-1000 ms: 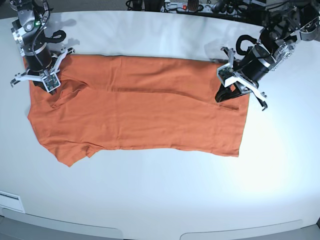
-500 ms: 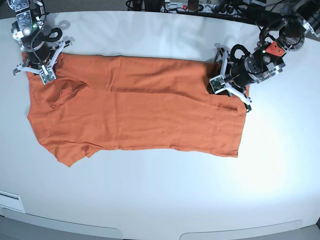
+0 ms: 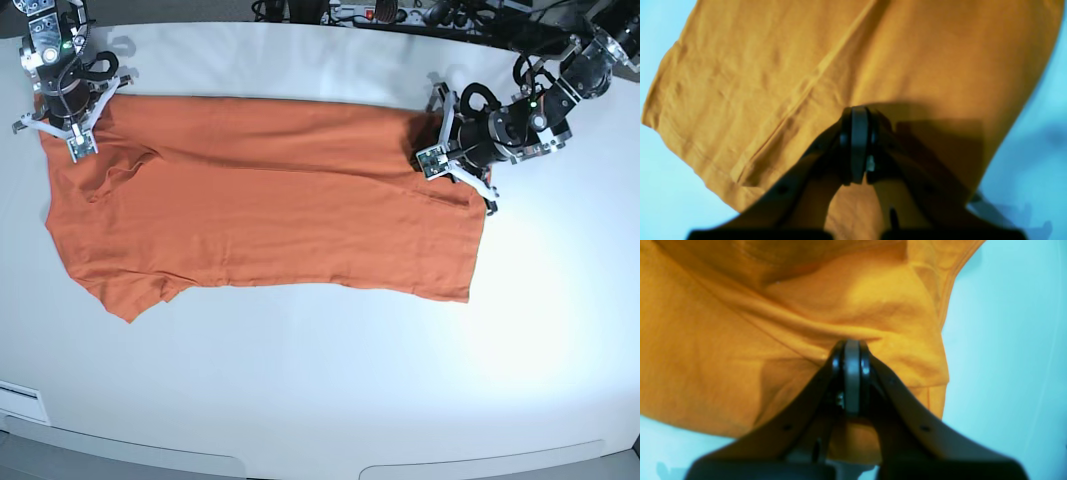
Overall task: Fold the T-shirt properly
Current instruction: 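Drag the shirt toward the robot with both grippers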
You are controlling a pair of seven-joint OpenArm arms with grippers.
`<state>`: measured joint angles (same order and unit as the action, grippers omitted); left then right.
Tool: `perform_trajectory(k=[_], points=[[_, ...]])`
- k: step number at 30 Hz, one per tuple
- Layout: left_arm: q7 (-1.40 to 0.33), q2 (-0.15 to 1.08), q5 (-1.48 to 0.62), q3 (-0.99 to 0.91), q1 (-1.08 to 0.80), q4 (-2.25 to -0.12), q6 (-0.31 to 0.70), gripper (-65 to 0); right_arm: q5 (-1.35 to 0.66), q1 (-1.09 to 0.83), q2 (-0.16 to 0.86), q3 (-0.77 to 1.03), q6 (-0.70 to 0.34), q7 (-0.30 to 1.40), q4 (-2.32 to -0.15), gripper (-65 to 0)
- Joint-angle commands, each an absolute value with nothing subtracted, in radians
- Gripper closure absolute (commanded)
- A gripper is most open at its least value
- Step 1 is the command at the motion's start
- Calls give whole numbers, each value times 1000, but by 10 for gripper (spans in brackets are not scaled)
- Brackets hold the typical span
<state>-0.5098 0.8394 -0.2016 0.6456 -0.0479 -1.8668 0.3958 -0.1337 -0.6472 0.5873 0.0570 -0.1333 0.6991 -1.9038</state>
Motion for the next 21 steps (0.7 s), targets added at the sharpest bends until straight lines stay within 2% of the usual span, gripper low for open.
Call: perform_trajectory(k=[1, 9, 21], points=[[-616, 856, -200, 659, -83, -1872, 453, 0, -157, -687, 594, 53, -162, 809, -1889, 0], [-646, 878, -193, 659, -138, -1955, 453, 0, -157, -816, 594, 53, -161, 815, -1890, 0], [-671, 956, -193, 659, -138, -2065, 427, 0, -86, -965, 593, 53, -76, 857, -2038, 0]])
